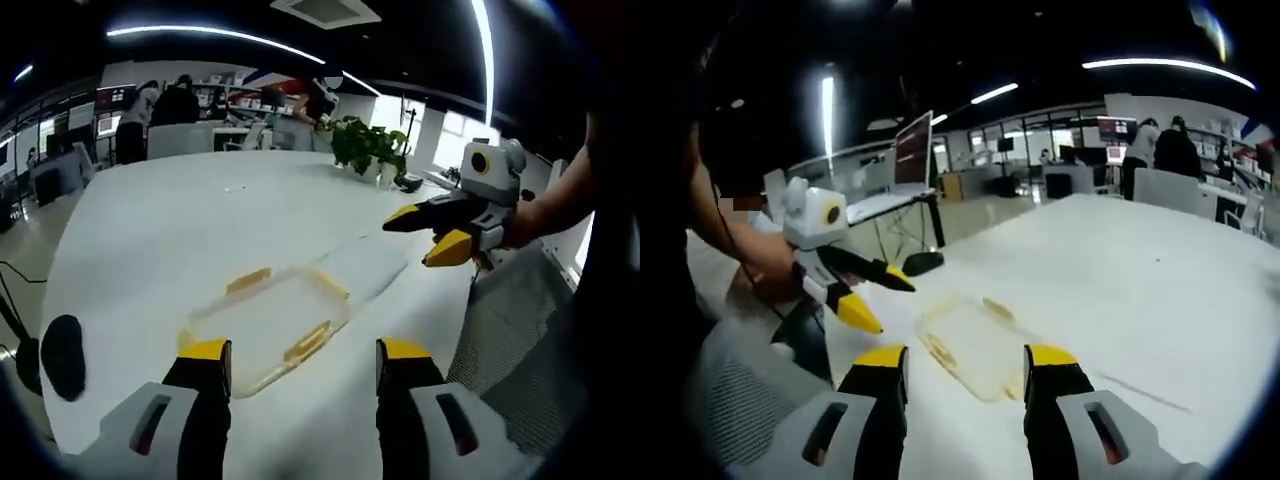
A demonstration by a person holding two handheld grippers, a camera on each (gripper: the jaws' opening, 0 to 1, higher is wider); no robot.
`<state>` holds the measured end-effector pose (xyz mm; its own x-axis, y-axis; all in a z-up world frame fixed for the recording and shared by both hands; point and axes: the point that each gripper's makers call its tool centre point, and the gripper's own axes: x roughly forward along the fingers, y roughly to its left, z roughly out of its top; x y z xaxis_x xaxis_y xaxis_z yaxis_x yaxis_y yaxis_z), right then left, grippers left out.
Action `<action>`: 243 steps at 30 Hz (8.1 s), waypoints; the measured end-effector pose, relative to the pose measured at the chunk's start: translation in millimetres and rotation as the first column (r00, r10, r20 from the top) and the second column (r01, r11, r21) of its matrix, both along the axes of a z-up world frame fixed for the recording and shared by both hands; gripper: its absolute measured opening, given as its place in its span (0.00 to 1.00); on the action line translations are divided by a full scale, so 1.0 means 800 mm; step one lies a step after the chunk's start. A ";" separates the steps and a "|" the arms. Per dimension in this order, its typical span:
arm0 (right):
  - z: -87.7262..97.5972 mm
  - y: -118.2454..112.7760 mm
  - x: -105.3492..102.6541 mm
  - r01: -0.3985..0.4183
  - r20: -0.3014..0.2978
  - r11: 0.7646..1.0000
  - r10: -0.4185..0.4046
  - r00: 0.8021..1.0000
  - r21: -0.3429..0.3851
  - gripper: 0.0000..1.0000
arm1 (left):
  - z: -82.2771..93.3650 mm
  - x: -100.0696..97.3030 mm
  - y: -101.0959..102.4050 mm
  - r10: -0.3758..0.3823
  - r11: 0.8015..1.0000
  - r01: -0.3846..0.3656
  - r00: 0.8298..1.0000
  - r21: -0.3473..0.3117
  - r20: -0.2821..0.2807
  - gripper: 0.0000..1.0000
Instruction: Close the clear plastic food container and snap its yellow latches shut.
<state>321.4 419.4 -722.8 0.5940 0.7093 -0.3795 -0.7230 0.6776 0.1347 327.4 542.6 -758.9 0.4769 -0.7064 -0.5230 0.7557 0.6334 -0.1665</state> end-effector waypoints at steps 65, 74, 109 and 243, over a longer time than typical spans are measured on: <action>-0.079 0.006 0.068 -0.307 -0.140 0.858 0.273 0.952 -0.412 0.46 | -0.071 0.078 0.055 -0.388 0.866 0.396 0.917 0.304 -0.090 0.56; -0.094 0.004 0.067 -0.409 -0.205 0.783 0.354 0.912 -0.468 0.46 | -0.079 0.078 0.062 -0.484 0.789 0.498 0.865 0.359 -0.135 0.55; -0.141 0.004 0.069 -0.595 -0.356 0.568 0.482 0.801 -0.569 0.40 | -0.099 0.077 0.053 -0.653 0.598 0.651 0.734 0.466 -0.187 0.46; -0.051 -0.120 0.060 -0.588 -0.361 0.568 0.468 0.807 -0.576 0.39 | -0.009 0.072 -0.072 -0.666 0.593 0.651 0.728 0.474 -0.166 0.38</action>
<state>369.4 323.6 -763.7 0.0866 0.4242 -0.9014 -0.9900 0.1380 -0.0302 385.2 485.1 -766.4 0.0011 -0.4997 -0.8662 0.9982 -0.0520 0.0312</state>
